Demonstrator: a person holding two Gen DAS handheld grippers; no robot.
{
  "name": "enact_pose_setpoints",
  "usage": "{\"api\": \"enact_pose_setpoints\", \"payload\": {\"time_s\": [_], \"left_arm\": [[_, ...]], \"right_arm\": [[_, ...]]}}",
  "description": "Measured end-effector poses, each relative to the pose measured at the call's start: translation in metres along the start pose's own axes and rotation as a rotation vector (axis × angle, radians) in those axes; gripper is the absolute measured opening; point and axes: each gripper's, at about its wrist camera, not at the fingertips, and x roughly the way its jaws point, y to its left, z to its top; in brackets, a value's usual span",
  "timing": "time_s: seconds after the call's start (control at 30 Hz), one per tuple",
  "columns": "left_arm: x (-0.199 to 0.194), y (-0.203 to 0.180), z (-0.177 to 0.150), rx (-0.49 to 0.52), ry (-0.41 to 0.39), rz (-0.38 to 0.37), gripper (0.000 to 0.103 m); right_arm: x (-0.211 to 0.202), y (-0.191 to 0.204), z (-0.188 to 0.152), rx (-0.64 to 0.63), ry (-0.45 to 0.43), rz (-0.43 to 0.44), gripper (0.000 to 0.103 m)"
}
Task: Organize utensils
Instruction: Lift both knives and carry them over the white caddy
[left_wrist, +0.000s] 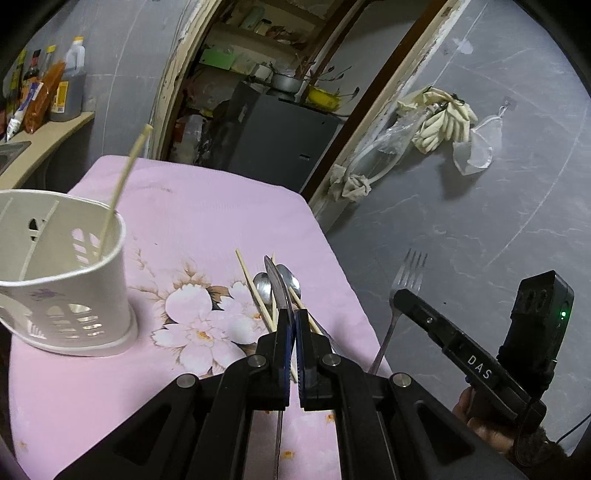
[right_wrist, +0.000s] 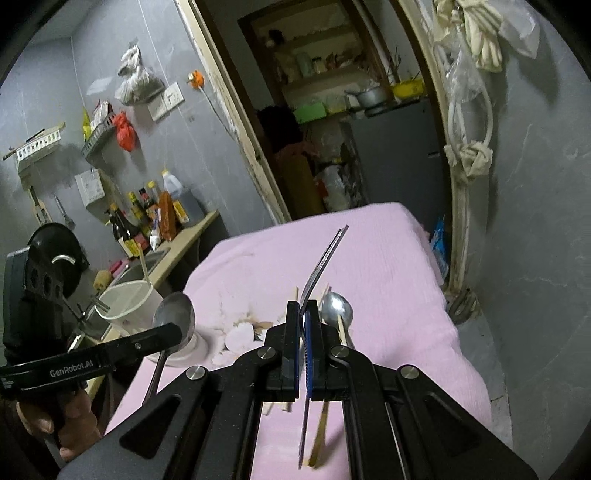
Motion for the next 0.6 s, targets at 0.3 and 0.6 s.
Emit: {"api": "enact_pose_setpoints", "payload": {"time_s": [0.3,0.6], "left_arm": [[-0.043,0.008,0.007,0.017,-0.038,-0.038,0.003],[-0.099,0.028,0.038,0.016,-0.142,-0.028,0.003]], "right_arm": [[-0.029,0.040,0.016,-0.044,-0.078,-0.025,0.003],[-0.028,0.092,0.030,-0.067,-0.139,0.052,0.003]]}}
